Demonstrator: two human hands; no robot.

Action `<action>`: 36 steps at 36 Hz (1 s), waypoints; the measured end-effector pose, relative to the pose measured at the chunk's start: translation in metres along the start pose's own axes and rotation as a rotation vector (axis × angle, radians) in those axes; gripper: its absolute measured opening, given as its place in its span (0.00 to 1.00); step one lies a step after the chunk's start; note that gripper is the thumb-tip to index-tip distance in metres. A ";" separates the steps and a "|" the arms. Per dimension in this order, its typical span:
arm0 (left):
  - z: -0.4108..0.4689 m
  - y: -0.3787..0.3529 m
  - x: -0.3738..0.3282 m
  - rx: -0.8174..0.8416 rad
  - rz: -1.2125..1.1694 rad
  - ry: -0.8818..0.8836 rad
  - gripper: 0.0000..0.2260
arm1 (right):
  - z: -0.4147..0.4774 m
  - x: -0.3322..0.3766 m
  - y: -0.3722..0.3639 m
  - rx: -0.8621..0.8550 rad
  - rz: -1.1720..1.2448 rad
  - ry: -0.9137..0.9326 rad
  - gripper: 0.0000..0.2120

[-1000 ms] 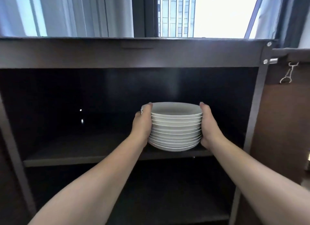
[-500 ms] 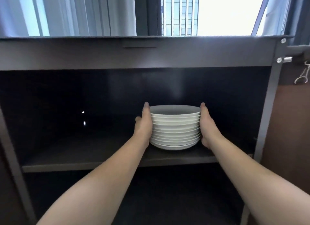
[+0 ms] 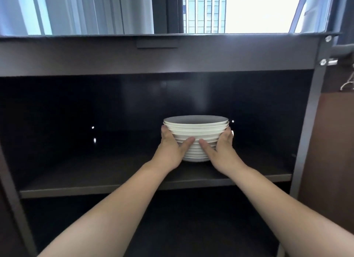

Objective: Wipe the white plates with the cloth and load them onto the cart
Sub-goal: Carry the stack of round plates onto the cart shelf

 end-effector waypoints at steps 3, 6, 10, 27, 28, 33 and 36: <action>0.021 0.000 0.005 0.017 0.115 0.060 0.45 | 0.019 -0.001 -0.001 0.007 -0.036 -0.039 0.51; 0.038 -0.001 0.008 0.013 0.157 0.099 0.45 | 0.035 -0.005 -0.002 0.022 -0.079 -0.070 0.52; 0.056 -0.005 0.010 0.025 0.237 0.157 0.47 | 0.055 -0.017 -0.001 0.058 -0.148 -0.130 0.50; -0.039 0.099 0.011 -0.053 0.410 0.058 0.23 | -0.013 0.111 -0.047 0.096 -0.162 0.345 0.20; -0.051 0.117 0.010 -0.059 0.430 0.093 0.23 | -0.015 0.122 -0.055 0.152 -0.158 0.333 0.20; -0.115 0.216 -0.013 -0.129 0.480 0.353 0.21 | -0.032 0.199 -0.083 0.413 -0.125 0.309 0.19; -0.161 0.272 -0.047 -0.185 0.510 0.487 0.20 | -0.052 0.255 -0.091 0.570 -0.114 0.327 0.20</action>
Point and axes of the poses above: each hand's wrist, its own z-axis towards the middle knuckle, its own y-axis out of the back of the hand, x = y × z, the point moved 10 cm from there along z, towards the middle knuckle, and after that the axes turned 5 degrees about x, right-handed, at the moved point
